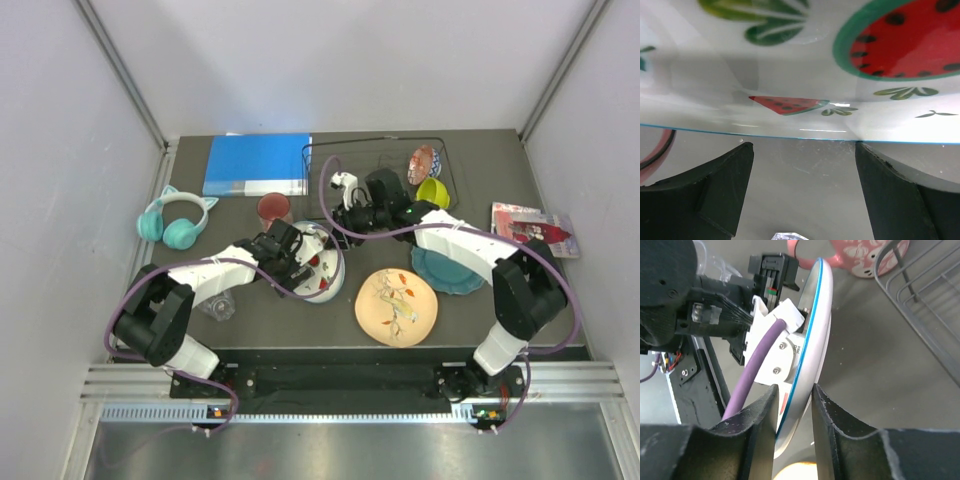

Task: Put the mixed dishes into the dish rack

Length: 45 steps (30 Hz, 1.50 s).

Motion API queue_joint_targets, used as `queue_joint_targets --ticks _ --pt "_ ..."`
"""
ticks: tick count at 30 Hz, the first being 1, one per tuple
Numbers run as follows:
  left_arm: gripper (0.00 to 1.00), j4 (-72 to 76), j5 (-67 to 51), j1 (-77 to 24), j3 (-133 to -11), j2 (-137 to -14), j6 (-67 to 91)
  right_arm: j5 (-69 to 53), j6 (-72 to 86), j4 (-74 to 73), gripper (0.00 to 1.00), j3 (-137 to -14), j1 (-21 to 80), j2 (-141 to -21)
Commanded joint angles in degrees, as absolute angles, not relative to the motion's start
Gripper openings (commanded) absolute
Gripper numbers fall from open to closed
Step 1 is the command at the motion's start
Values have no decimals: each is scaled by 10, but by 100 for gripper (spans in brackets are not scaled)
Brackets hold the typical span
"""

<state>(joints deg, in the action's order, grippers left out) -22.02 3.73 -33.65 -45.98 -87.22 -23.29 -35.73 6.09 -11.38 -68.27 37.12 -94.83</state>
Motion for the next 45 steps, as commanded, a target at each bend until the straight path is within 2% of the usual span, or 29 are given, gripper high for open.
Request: queue_joint_targets --ticks 1,6,11,17,20,22,24,25,27,30,33,34,35,37,38,45 --pt "88 -84 -5 -352 -429 -922 -200 -445 43 -229 31 -678 429 -988" --pt "88 -81 -5 -351 -426 -921 -203 -439 44 -231 29 -682 432 -1005" --pt "87 -78 -5 -351 -423 -916 -202 -448 49 -221 18 -687 434 -1024" --pt "85 -73 -5 -351 -423 -912 -198 -493 47 -213 11 -693 433 -1064" --pt "77 -72 -5 -350 -426 -913 -193 -497 40 -223 11 -698 432 -1083" --pt "67 -74 -6 -349 -429 -913 -192 -498 39 -226 12 -694 429 -1092" --pt "54 -74 -5 -349 -432 -914 -191 -494 38 -228 13 -685 426 -1094" --pt "39 -73 -5 -349 -432 -916 -188 -490 38 -228 15 -681 426 -1093" --pt "32 -74 -5 -348 -432 -916 -186 -484 38 -227 17 -672 426 -1088" --pt "32 -72 -4 -348 -431 -917 -184 -478 42 -221 18 -661 425 -1085" --pt "35 -70 -5 -348 -432 -916 -183 -477 46 -220 13 -658 425 -1094" --pt "41 -71 -5 -346 -435 -915 -181 -475 47 -218 9 -658 425 -1096" --pt "59 -76 12 -347 -437 -915 -180 -473 48 -218 7 -657 425 -1098" --pt "66 -81 14 -346 -443 -912 -178 -464 50 -215 0 -653 425 -1096" --pt "70 -84 17 -345 -444 -910 -177 -461 52 -214 0 -648 425 -1093" --pt "72 -95 21 -333 -444 -896 -177 -440 60 -187 0 -619 423 -1071"
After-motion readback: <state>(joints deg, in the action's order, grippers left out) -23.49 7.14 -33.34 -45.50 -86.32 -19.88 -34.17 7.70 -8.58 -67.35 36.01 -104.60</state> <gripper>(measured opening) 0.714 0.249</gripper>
